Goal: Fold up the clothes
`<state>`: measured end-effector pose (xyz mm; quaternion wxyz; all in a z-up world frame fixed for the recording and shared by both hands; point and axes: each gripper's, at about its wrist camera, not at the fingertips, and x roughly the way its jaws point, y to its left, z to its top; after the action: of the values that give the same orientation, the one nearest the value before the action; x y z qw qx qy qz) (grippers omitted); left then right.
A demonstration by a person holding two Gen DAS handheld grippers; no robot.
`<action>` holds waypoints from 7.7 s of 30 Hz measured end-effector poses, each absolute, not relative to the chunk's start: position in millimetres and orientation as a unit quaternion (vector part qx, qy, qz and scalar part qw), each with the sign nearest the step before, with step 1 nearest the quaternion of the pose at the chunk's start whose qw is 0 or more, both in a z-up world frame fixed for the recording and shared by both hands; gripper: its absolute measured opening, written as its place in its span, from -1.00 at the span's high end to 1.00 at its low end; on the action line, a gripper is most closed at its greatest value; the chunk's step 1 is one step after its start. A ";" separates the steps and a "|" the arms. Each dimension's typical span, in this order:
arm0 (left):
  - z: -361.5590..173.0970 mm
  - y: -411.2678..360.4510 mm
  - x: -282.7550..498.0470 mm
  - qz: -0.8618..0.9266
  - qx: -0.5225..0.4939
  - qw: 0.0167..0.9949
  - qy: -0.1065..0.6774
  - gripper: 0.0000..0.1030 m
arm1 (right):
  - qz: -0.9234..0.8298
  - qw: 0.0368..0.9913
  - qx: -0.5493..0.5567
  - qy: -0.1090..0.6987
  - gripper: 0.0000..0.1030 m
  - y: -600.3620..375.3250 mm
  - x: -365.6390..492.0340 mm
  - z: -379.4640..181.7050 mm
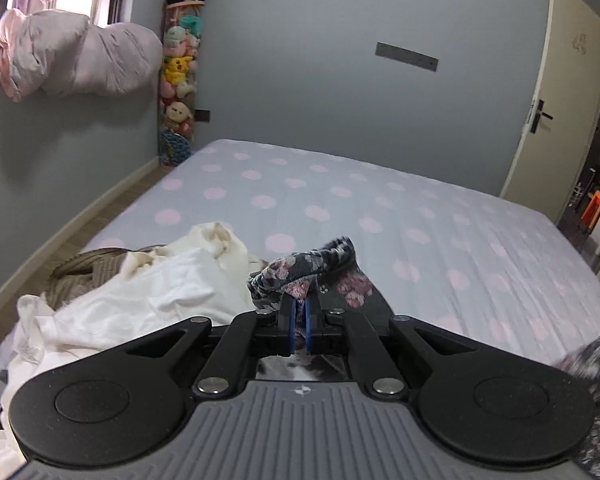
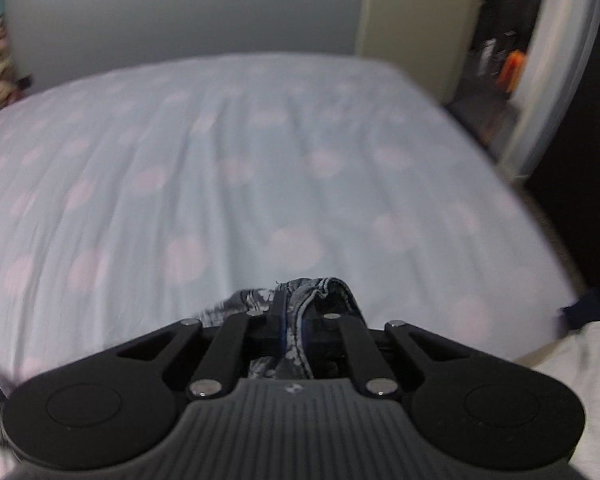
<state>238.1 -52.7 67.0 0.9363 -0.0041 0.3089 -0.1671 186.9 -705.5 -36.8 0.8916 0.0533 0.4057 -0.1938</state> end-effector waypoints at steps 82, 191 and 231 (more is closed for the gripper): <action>-52.9 103.8 175.9 0.015 -0.024 0.926 0.376 0.69 | -0.089 0.908 0.081 0.402 0.54 -650.5 -54.6 -84.5; -63.9 -34.6 141.2 -0.191 0.025 0.859 0.474 -0.06 | -0.125 0.915 0.040 0.382 0.03 -579.3 32.2 -109.3; -53.8 -78.3 23.0 -0.177 0.136 0.904 0.365 0.66 | -0.167 0.920 -0.057 0.351 -0.19 -495.4 -21.1 -136.9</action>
<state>23.0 -78.3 -53.8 0.9038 0.1360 0.3652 -0.1769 -21.1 -495.4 -136.9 0.9196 -0.0570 0.3509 -0.1671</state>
